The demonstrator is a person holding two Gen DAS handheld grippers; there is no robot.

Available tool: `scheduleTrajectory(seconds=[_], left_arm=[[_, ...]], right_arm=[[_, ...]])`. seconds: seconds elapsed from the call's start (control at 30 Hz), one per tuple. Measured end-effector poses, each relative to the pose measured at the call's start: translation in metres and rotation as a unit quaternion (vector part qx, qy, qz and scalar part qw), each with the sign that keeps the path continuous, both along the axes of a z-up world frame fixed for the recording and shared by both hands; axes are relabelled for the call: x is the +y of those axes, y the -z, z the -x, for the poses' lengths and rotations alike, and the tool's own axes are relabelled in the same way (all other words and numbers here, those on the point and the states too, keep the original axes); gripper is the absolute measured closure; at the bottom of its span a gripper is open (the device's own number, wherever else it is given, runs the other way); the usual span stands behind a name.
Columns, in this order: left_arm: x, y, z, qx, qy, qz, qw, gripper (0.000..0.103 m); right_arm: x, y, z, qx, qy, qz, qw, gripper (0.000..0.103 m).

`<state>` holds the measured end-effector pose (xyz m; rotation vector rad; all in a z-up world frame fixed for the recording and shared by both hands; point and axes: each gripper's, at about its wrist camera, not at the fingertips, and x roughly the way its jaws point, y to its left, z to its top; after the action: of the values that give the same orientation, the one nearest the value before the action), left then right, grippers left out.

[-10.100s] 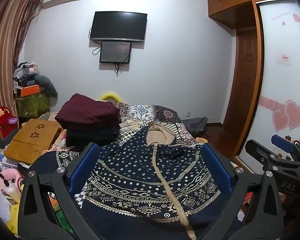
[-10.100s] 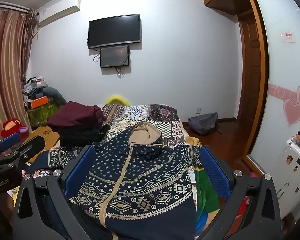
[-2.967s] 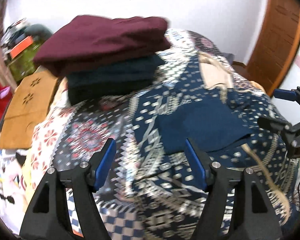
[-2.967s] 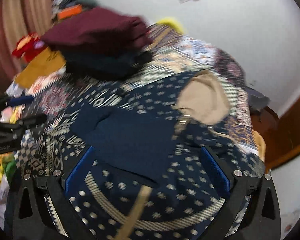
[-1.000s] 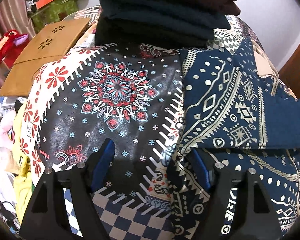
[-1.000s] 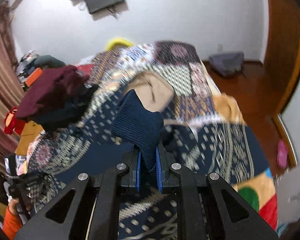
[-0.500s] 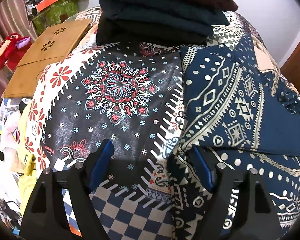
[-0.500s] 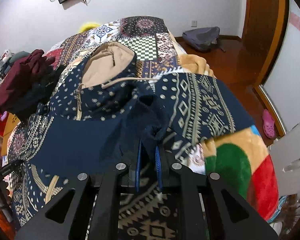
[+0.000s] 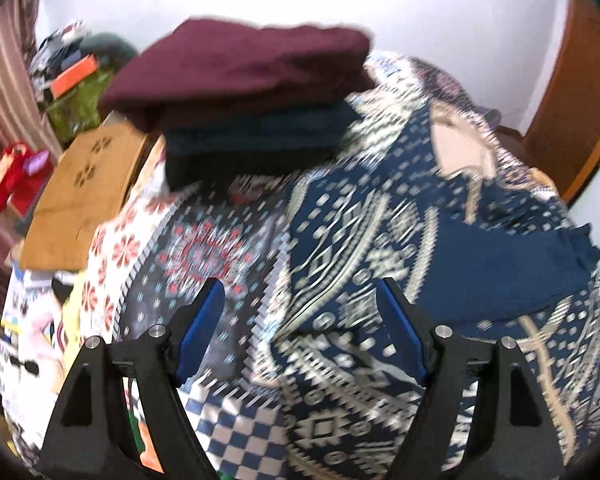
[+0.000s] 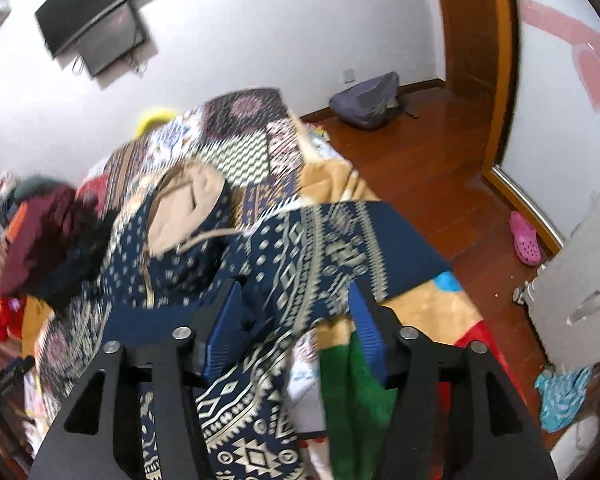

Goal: Fold large clothes

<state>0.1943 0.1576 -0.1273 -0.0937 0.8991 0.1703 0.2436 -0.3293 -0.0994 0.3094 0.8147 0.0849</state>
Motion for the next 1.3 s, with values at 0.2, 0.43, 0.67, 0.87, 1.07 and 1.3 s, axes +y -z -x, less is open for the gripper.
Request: scheduleTrajectory(seconds=[0.2, 0.43, 0.67, 0.87, 1.07, 1.3], left_arm=[[-0.030, -0.030, -0.024, -0.037, 0.037, 0.011, 0.9986, 0.021], [-0.073, -0.031, -0.069, -0.037, 0.082, 0.023, 0.9957, 0.020], [-0.108, -0.003, -0.092, -0.002, 0.113, 0.030, 0.9932, 0.020], [-0.114, 0.020, -0.099, 0.025, 0.115, 0.020, 0.9928, 0.020], [-0.097, 0.031, -0.103, 0.038, 0.090, 0.041, 0.9944, 0.020], [-0.087, 0.036, -0.096, 0.043, 0.078, 0.051, 0.9947, 0.020]], right_arm=[[-0.043, 0.005, -0.007, 0.004, 0.053, -0.025, 0.998, 0.046], [-0.081, 0.047, -0.029, 0.064, 0.082, -0.067, 0.992, 0.046], [-0.098, 0.101, -0.058, 0.130, 0.091, -0.149, 0.976, 0.046], [-0.107, 0.127, -0.080, 0.147, 0.106, -0.192, 0.965, 0.046], [-0.113, 0.138, -0.103, 0.157, 0.129, -0.187, 0.961, 0.050], [-0.109, 0.123, -0.108, 0.139, 0.156, -0.127, 0.970, 0.093]])
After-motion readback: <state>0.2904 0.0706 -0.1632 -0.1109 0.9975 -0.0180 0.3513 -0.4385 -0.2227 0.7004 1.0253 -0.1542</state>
